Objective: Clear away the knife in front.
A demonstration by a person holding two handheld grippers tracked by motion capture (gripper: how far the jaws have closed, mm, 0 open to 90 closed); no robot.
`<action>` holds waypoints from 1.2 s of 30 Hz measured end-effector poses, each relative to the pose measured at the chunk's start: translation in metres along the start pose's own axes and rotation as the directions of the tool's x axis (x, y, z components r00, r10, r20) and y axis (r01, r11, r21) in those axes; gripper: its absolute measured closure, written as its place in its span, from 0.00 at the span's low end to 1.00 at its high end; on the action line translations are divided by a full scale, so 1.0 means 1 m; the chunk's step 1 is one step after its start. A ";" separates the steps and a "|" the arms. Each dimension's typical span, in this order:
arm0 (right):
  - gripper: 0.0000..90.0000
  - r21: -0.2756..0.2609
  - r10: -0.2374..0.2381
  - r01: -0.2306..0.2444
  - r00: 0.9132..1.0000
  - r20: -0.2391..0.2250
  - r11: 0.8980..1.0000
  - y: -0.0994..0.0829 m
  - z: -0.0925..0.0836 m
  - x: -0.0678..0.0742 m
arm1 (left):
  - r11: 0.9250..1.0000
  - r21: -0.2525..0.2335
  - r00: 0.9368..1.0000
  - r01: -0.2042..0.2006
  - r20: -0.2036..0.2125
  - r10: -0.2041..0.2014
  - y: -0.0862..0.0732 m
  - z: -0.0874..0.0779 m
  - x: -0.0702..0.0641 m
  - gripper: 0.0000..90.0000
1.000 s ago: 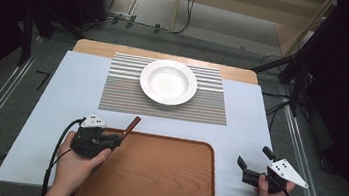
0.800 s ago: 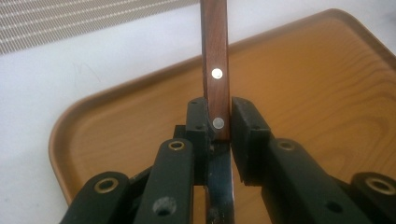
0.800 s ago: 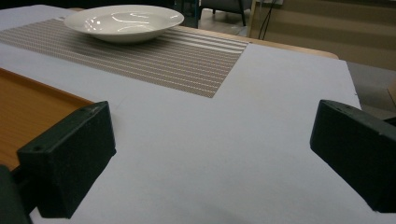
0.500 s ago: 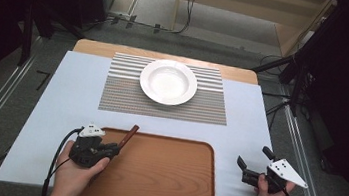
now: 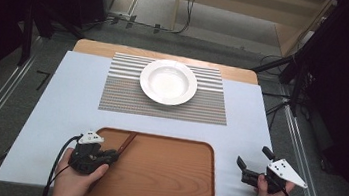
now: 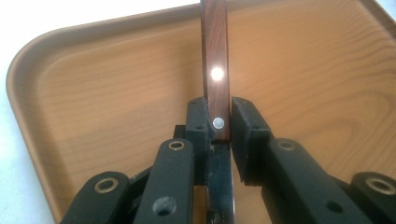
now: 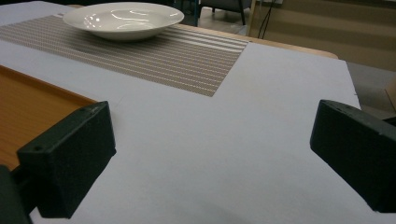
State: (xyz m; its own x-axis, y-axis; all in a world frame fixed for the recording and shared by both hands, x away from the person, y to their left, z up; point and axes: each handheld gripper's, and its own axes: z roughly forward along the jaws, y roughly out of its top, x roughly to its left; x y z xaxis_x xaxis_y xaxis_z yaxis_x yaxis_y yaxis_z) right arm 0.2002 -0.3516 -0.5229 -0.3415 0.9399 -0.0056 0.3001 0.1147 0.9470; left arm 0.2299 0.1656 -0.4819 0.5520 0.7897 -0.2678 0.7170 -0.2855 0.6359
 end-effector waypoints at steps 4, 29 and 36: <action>0.00 0.000 -0.004 0.004 1.000 0.000 1.000 0.000 0.000 0.000 | 1.000 0.009 1.000 0.000 -0.011 0.001 -0.001 0.001 0.000 0.85; 0.00 0.005 -0.008 0.008 1.000 0.002 1.000 0.000 0.000 0.001 | 0.995 -0.016 0.995 -0.103 -0.018 0.102 0.017 0.012 -0.009 0.99; 0.00 0.001 -0.006 0.006 1.000 0.001 1.000 0.000 0.000 0.000 | 0.985 0.063 0.983 -0.158 -0.083 0.163 0.016 0.034 -0.015 0.99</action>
State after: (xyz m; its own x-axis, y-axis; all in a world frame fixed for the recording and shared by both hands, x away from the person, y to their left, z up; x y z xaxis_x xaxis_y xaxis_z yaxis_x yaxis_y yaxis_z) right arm 0.2000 -0.3513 -0.5229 -0.3422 0.9395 -0.0120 0.2992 0.1210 0.9465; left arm 0.2479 0.1309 -0.4922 0.6243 0.7749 -0.0989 0.6460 -0.4408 0.6233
